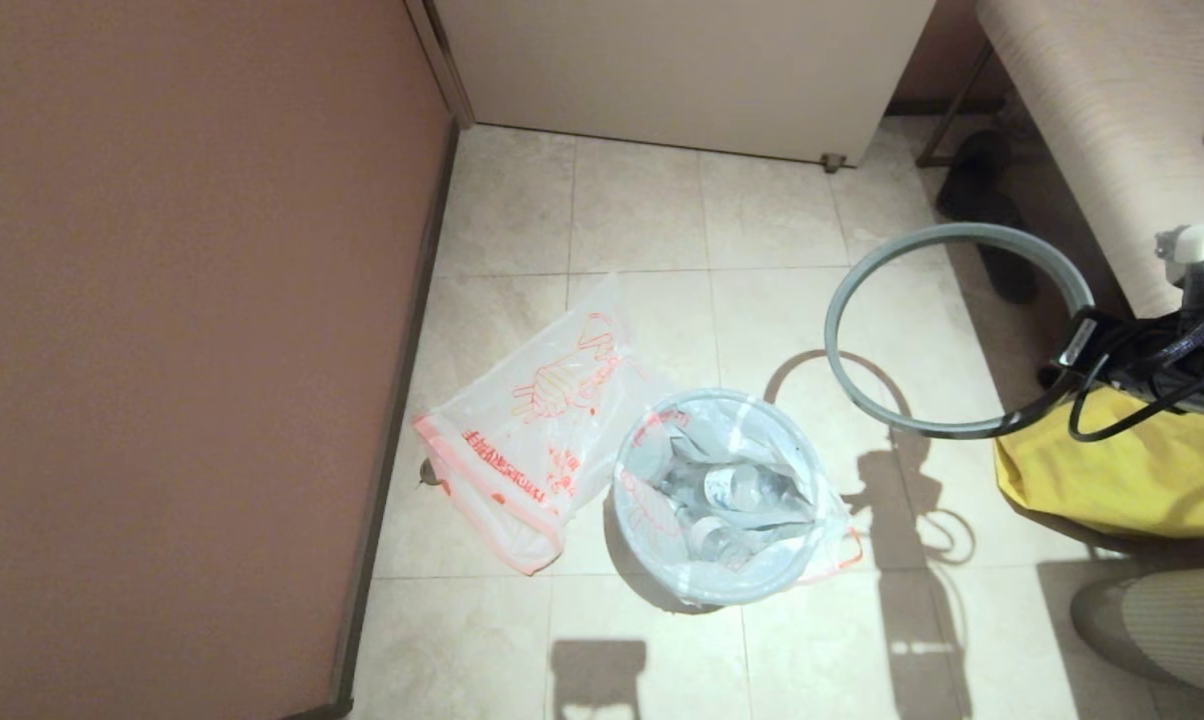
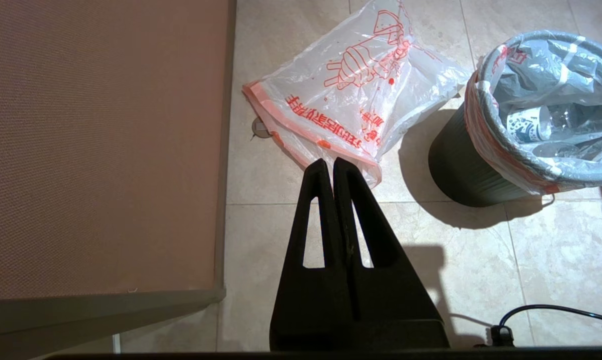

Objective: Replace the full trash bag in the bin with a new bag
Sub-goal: Place the trash can ring on the floor

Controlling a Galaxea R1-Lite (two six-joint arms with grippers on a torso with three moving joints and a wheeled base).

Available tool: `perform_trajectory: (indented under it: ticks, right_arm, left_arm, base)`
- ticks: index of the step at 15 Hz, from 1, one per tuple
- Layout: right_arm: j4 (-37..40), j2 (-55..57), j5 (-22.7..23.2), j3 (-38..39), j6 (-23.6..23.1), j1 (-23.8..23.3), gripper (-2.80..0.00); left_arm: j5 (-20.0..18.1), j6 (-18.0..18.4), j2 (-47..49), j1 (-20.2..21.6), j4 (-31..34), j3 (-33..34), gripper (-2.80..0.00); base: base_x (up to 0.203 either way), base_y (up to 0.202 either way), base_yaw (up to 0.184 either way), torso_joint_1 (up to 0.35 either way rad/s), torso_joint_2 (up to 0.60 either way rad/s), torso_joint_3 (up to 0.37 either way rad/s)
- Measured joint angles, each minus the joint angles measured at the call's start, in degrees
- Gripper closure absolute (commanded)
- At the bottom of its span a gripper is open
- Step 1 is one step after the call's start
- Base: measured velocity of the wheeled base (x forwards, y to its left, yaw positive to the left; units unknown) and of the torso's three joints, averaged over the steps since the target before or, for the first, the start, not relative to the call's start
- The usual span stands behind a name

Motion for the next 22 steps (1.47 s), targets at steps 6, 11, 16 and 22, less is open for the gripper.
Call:
perform_trajectory:
  ticks: [6,11,16,22]
  right_arm:
    - [-8.6,10.1,-0.1,7.5,-8.6,-7.9,0.0]
    - [-20.7,19.1,4.1,22.1,-17.2,-9.3,0.0]
    - [-37.2,33.1,5.2,27.8,-20.9,-9.4,0.0]
    - [-46.3,40.9,5.3,30.9,-20.9,-6.3,0.0]
  left_arm:
    - [0.0,0.0,0.0,0.0,0.0,0.0,0.0]
    - [0.0,0.0,0.0,0.0,0.0,0.0,0.0]
    - [0.0,0.0,0.0,0.0,0.0,0.0,0.0]
    - [0.0,0.0,0.0,0.0,0.0,0.0,0.0]
  base:
    - [0.0,0.0,0.0,0.0,0.0,0.0]
    - [0.0,0.0,0.0,0.0,0.0,0.0]
    - [0.0,0.0,0.0,0.0,0.0,0.0]
    - [0.0,0.0,0.0,0.0,0.0,0.0]
